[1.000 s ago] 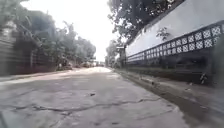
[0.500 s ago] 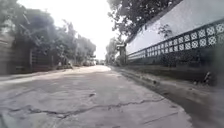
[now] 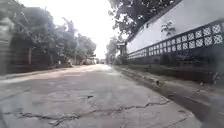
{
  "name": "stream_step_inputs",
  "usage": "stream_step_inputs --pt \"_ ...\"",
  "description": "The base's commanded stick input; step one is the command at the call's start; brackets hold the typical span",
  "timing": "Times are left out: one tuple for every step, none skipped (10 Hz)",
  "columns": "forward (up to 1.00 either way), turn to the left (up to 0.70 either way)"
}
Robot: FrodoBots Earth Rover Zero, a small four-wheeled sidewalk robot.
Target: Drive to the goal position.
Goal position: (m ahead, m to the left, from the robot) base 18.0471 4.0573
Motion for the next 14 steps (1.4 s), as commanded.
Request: stream_step_inputs --pt "0.5 0.0" --pt "0.5 0.0" --pt "0.5 0.0" --pt "0.5 0.0" --pt "0.5 0.0" --pt "0.5 0.0" --pt "0.5 0.0" --pt "0.5 0.0" --pt "0.5 0.0" --pt "0.5 0.0" --pt "0.5 0.0" --pt "0.5 0.0" --pt "0.5 0.0" --pt "0.5 0.0"
